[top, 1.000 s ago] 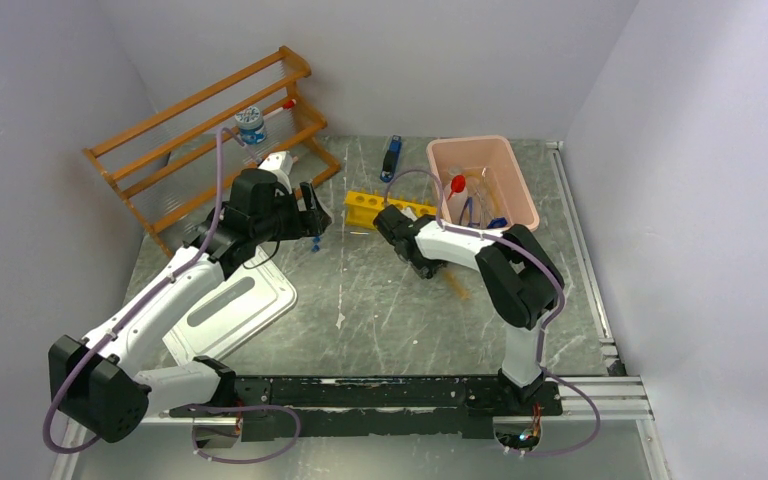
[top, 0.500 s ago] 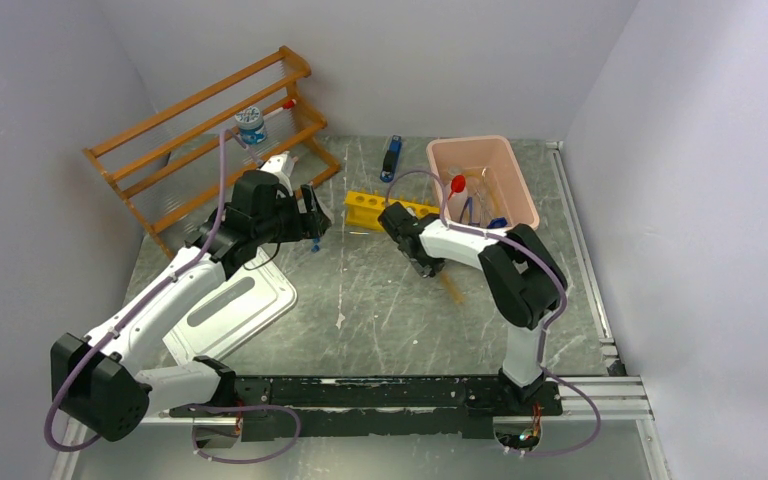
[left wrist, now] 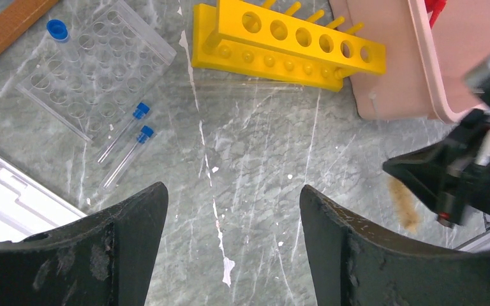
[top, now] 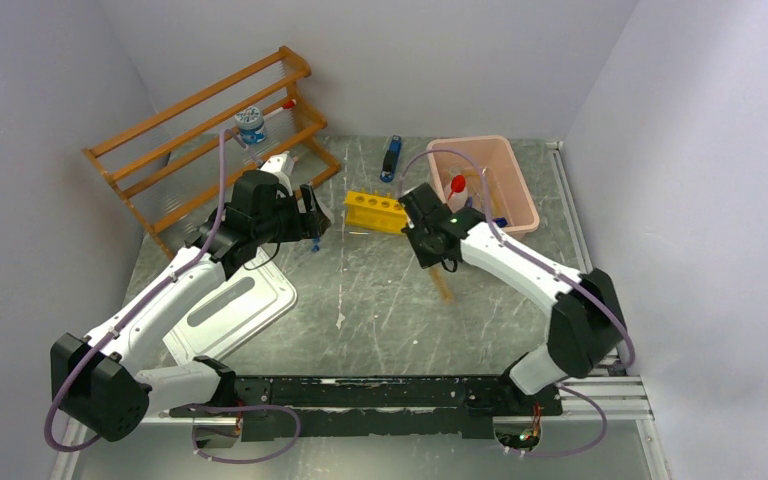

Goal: Organize the chemistry lab equipment

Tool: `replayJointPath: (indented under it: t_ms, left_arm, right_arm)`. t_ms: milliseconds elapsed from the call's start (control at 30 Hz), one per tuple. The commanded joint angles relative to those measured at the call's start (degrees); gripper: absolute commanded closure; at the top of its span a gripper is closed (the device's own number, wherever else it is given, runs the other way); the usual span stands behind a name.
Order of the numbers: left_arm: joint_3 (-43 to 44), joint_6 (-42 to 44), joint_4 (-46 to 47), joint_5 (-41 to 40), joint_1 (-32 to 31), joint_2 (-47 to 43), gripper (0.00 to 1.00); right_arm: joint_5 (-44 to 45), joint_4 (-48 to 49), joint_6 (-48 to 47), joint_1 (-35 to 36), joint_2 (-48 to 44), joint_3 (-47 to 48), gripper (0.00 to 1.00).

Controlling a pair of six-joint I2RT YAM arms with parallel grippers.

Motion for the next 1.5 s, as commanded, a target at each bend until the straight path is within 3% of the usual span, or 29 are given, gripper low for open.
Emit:
replayJointPath:
  t_ms: [0, 133, 400, 567, 800, 1067, 1200, 1467]
  left_arm:
    - [-0.16, 0.07, 0.96, -0.39, 0.53, -0.7, 0.21]
    - [-0.23, 0.12, 0.86, -0.45, 0.52, -0.86, 0.21]
    - [0.46, 0.45, 0.56, -0.4, 0.57, -0.94, 0.21]
    - [0.75, 1.25, -0.17, -0.45, 0.52, -1.29, 0.2]
    - [1.12, 1.64, 0.33, -0.44, 0.52, -0.63, 0.15]
    - [0.77, 1.92, 0.98, 0.17, 0.52, -0.47, 0.16]
    - [0.6, 3.33, 3.4, 4.64, 0.52, -0.16, 0.16]
    - [1.64, 6.37, 2.98, 6.66, 0.52, -0.63, 0.16]
  right_arm:
    - [-3.29, -0.68, 0.68, -0.04, -6.52, 2.62, 1.0]
    - [-1.37, 3.08, -0.1, -0.22, -11.19, 7.11, 1.0]
    - [11.53, 13.49, -6.67, -5.14, -13.43, 16.47, 1.0]
    - [13.3, 21.05, -10.44, -13.26, -14.9, 14.36, 1.0]
    - [21.38, 31.44, -17.29, -16.25, -13.31, 5.46, 1.0]
    - [12.87, 37.4, -16.5, -21.92, -9.18, -1.66, 1.0]
    - [5.91, 38.86, -13.31, -24.78, -5.24, -2.57, 1.0]
    - [3.44, 40.72, -16.28, -27.36, 3.66, -1.7, 1.0]
